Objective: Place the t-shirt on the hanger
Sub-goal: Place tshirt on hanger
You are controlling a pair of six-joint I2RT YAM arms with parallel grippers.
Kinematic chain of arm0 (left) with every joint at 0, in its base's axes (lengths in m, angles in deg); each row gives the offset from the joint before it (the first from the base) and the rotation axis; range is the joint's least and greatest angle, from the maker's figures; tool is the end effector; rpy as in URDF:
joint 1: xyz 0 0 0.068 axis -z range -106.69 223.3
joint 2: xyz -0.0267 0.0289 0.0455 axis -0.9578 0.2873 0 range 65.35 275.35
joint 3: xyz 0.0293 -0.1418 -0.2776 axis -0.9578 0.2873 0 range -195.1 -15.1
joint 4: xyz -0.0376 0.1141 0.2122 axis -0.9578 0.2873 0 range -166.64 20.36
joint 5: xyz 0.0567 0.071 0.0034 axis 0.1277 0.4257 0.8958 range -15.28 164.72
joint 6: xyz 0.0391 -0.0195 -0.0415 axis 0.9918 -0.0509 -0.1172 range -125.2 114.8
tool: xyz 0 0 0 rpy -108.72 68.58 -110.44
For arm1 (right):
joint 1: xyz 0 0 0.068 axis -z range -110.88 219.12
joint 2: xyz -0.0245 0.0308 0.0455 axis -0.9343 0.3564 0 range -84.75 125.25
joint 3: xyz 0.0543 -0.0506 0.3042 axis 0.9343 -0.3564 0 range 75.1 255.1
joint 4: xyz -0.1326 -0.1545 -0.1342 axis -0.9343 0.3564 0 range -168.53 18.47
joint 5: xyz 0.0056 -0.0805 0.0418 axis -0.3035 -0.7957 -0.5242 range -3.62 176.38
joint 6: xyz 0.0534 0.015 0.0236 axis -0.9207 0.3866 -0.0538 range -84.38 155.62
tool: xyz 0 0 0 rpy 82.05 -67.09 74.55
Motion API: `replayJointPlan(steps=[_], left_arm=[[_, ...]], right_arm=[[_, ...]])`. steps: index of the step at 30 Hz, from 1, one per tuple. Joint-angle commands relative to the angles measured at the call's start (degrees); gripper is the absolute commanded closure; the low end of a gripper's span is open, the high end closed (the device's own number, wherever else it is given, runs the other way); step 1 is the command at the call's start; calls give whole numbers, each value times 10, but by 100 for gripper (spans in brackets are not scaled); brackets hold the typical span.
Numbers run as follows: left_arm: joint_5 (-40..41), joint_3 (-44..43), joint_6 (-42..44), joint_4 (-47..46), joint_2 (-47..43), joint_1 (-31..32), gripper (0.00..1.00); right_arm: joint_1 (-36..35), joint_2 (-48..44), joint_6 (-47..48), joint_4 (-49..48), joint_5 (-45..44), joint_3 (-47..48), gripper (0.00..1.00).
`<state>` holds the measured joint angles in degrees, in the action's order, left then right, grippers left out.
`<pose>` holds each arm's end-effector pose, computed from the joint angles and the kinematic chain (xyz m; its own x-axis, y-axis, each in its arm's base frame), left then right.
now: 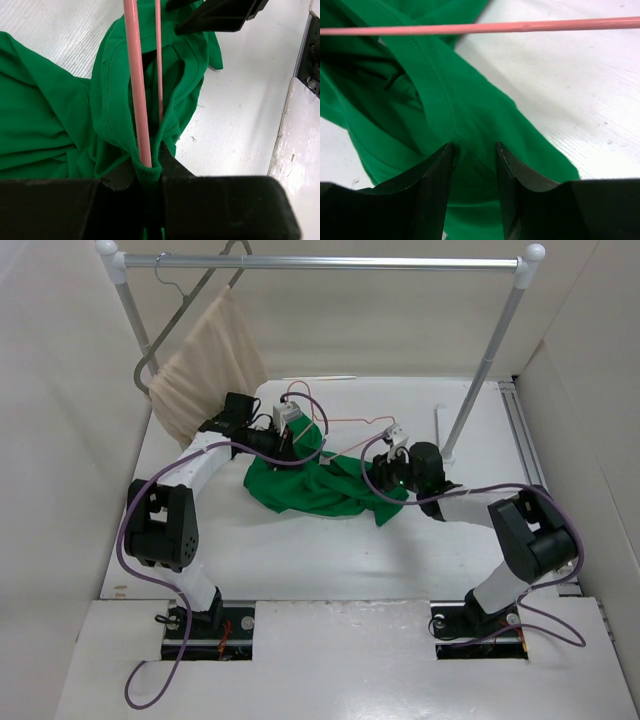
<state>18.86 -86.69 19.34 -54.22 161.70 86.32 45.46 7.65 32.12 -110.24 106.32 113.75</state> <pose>0.3343 -0.1152 0.3042 -0.3700 0.3247 -0.8704 0.9103 0.3138 -0.2699 0.2892 0.1433 0.2282 -0.3839 -0.1055 -0.9173 -0.6446 0.7420 0.1844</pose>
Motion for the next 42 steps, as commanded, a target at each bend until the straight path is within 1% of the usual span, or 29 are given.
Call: replayJointPlan(steps=[1,3,5,10,11,12,14,15,17,18,19,21,22,23,25,26,28,33,34,37,39,42], left_arm=[[-14,3,1,-11,-41,-3,100],[-8,3,1,-11,-41,-3,100],[-8,3,1,-11,-41,-3,100],[-8,3,1,-11,-41,-3,100],[-8,3,6,-11,-41,-3,100],[-8,3,6,-11,-41,-3,100],[-8,3,20,-4,-41,-3,100],[-8,3,31,9,-46,-3,100],[-8,3,61,30,-46,-3,100],[-8,3,87,46,-51,-3,100],[-8,3,160,85,-51,-10,100],[-8,3,247,128,-56,-16,100],[-1,18,292,164,-57,-16,100],[24,28,346,164,-62,-16,100],[57,59,338,149,-67,-16,100],[72,67,331,128,-67,-16,100],[101,79,331,116,-67,-16,100],[179,91,320,65,-73,-16,100],[204,96,320,60,-73,-16,100],[238,109,301,29,-73,-16,100],[254,115,301,29,-73,-16,100],[298,115,301,14,-73,8,100]], right_arm=[[-16,2,22,-2,13,30,55],[-16,9,22,6,13,30,58],[-16,26,27,11,19,35,58],[-16,60,27,11,69,47,56],[-16,73,27,11,76,52,60],[-10,79,19,11,76,52,74],[2,79,9,11,76,44,93],[22,68,-7,5,70,26,100],[51,45,-26,-27,64,-3,100],[84,17,-34,-27,64,-16,100],[102,2,-40,-27,64,-35,100],[134,-26,-40,-19,69,-42,100],[162,-50,-40,-7,70,-49,100],[175,-60,-30,6,77,-49,100],[200,-79,-16,48,95,-49,100],[207,-85,0,62,101,-42,100],[217,-98,6,95,109,-42,100],[256,-161,11,122,121,-55,100],[256,-168,22,127,127,-55,100],[262,-175,55,146,151,-49,100],[262,-170,74,170,183,-39,100],[262,-175,97,182,227,-27,100]])
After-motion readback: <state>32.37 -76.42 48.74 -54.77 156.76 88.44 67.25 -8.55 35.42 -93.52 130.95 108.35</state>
